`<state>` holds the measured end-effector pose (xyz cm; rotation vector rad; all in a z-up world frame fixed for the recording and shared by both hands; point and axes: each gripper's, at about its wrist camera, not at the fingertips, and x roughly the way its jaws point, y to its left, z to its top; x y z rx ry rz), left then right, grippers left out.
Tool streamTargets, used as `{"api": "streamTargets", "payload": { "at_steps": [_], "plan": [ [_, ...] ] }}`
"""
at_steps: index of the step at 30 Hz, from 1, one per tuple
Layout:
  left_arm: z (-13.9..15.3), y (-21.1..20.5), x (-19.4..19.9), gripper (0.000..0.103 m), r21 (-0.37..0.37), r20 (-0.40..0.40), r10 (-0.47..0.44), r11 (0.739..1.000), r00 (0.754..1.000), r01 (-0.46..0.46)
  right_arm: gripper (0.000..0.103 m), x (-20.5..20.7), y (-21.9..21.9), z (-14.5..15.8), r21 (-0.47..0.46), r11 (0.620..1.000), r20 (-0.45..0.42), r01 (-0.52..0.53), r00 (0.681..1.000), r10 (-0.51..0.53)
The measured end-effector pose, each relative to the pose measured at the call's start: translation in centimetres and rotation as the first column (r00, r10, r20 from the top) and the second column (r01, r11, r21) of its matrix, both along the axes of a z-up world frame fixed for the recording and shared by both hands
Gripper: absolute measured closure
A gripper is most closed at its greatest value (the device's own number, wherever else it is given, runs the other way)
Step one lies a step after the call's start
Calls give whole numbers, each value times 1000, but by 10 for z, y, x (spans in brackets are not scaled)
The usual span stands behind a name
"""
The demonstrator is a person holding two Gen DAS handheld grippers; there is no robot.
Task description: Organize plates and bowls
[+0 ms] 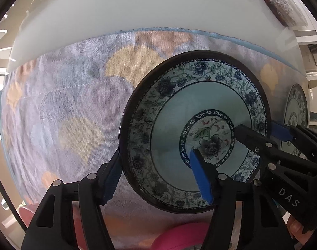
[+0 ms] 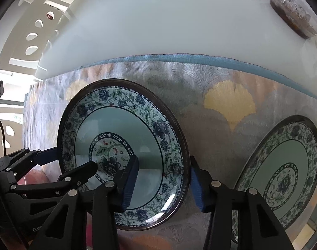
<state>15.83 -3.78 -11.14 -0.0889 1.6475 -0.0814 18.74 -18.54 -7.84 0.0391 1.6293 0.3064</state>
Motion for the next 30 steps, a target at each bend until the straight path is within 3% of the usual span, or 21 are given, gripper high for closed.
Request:
{"api": "streamTargets", "payload": {
  "at_steps": [14,30],
  "plan": [
    [15,10,-5,42,1,28,19,1000,999,-19,56,1,8,24,-1,1000,23,8,1000,-8],
    [41,33,-24,42,35,75,73,997,995,-75,56,2,9,63,46,997,82,-57,995,53]
  ]
}}
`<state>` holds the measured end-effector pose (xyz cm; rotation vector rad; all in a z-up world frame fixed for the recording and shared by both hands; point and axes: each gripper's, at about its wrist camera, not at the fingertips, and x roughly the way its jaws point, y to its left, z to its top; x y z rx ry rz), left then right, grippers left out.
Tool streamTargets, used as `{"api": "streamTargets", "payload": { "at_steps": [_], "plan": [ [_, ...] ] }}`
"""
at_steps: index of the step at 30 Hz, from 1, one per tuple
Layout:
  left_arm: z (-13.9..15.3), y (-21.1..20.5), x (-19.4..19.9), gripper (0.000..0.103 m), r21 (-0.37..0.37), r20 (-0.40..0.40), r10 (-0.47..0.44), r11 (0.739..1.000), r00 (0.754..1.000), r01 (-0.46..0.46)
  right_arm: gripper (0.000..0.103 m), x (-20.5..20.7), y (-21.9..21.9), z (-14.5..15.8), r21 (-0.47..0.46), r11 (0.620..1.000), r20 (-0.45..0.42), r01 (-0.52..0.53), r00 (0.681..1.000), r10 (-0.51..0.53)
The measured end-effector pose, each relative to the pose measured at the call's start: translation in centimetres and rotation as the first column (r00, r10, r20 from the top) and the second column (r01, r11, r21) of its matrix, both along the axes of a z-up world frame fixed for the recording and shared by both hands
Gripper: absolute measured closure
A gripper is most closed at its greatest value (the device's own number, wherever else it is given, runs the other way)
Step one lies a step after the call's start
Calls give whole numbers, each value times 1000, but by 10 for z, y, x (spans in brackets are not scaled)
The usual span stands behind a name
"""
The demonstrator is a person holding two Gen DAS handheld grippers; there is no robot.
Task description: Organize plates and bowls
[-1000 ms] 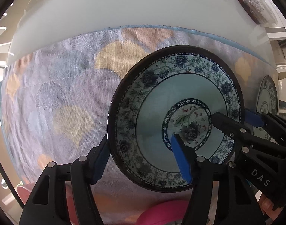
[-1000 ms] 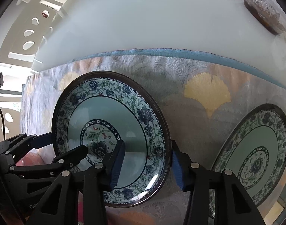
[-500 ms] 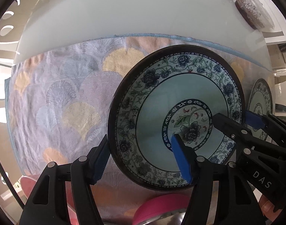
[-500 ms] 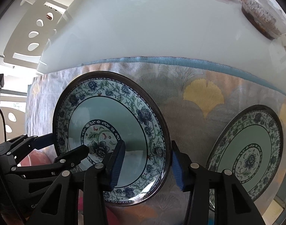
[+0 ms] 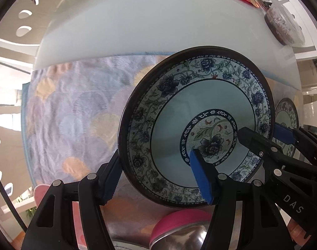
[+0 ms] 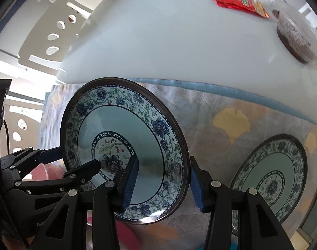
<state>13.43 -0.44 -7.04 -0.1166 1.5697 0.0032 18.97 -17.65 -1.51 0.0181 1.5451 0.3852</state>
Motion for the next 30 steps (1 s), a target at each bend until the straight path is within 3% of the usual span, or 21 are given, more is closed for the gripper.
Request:
{"api": "streamTargets", "payload": {
  "at_steps": [13,25,30],
  "plan": [
    [24,35,-62,42,-28,42,91,996,995,-90,56,-17,15,38,16,997,54,-78,996,78],
    [57,79,-80,41,-47,62,127,991,990,-125,56,-38,47,68,9,994,87,-112,990,110],
    [56,85,-88,41,-52,57,147,988,987,-144,56,-51,66,72,0,991,81,-132,988,132]
  ]
}}
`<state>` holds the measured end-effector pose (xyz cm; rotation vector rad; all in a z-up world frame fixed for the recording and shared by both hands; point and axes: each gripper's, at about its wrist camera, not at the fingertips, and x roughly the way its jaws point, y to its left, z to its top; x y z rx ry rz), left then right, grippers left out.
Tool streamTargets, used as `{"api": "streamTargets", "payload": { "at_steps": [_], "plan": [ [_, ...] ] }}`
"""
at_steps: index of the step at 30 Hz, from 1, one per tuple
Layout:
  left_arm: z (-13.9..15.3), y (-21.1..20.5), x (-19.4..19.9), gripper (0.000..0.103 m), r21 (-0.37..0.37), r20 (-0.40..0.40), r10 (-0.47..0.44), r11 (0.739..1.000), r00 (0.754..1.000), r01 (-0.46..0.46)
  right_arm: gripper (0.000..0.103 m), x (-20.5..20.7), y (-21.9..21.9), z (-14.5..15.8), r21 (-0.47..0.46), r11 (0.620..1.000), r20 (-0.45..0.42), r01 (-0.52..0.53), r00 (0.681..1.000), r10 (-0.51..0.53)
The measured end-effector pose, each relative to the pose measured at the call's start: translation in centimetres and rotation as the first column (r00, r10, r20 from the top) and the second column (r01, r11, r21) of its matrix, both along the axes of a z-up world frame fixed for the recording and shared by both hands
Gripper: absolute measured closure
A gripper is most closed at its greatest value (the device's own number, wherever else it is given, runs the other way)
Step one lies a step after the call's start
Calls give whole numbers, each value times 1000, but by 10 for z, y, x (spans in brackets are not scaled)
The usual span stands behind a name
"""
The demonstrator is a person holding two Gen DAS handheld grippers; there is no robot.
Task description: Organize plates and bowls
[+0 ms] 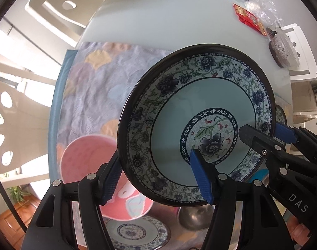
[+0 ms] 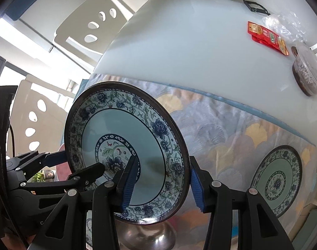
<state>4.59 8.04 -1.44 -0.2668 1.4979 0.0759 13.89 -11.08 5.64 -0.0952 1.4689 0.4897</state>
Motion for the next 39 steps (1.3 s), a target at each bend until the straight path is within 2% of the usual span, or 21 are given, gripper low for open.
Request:
{"api": "streamTargets", "payload": {
  "at_steps": [21,39],
  "plan": [
    [10,51,-73,41,12,17,56,998,998,-57,56,-64,62,11,-5,997,-10,-79,997,79],
    [9,57,-80,41,-31,15,47,998,999,-47,55,-125,74,14,-35,996,-34,-79,996,78]
  ]
}}
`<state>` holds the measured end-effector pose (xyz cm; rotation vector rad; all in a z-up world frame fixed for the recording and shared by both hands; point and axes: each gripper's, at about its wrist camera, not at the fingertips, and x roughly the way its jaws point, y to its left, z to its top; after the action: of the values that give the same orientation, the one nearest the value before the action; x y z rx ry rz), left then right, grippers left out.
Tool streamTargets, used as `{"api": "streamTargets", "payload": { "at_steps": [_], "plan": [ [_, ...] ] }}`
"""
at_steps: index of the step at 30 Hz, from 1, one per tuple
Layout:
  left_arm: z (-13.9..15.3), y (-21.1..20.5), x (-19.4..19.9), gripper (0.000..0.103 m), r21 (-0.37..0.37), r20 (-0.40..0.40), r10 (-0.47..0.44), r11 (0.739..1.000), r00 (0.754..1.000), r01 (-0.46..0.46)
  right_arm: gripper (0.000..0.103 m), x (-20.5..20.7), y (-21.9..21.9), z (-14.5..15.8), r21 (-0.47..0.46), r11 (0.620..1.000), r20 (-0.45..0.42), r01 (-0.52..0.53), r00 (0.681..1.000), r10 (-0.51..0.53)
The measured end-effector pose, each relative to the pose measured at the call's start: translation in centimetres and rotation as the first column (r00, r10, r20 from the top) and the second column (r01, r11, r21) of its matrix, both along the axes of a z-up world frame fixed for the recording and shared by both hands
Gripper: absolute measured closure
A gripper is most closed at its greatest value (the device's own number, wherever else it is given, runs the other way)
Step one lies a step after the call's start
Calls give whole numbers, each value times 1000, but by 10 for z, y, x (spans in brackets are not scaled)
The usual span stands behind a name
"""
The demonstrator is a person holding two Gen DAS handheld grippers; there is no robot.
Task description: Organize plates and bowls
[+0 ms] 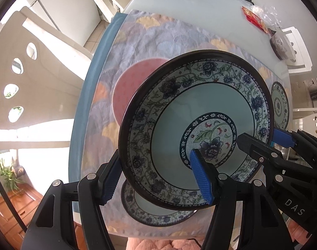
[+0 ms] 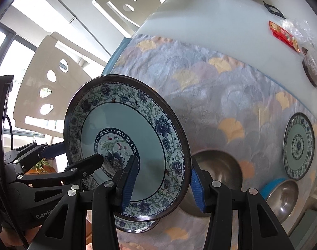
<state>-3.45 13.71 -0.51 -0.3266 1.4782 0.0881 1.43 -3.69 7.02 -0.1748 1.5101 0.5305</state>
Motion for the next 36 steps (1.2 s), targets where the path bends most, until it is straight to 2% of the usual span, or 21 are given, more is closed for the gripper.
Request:
{"api": "streamTargets", "payload": {
  "at_steps": [3,16,36],
  "plan": [
    [-1,3,3,41,-10,0,2,1000,1000,-2,55,-10,1,-1,-10,1000,-3,-2,1000,2],
    [-11,5,-27,41,-32,-17,2,999,1000,-3,55,-41,4,-6,-28,1000,-25,10,1000,-11],
    [-40,3,-58,41,-45,-93,-4,999,996,0,55,-77,10,-37,-49,999,-101,-6,995,1]
  ]
}}
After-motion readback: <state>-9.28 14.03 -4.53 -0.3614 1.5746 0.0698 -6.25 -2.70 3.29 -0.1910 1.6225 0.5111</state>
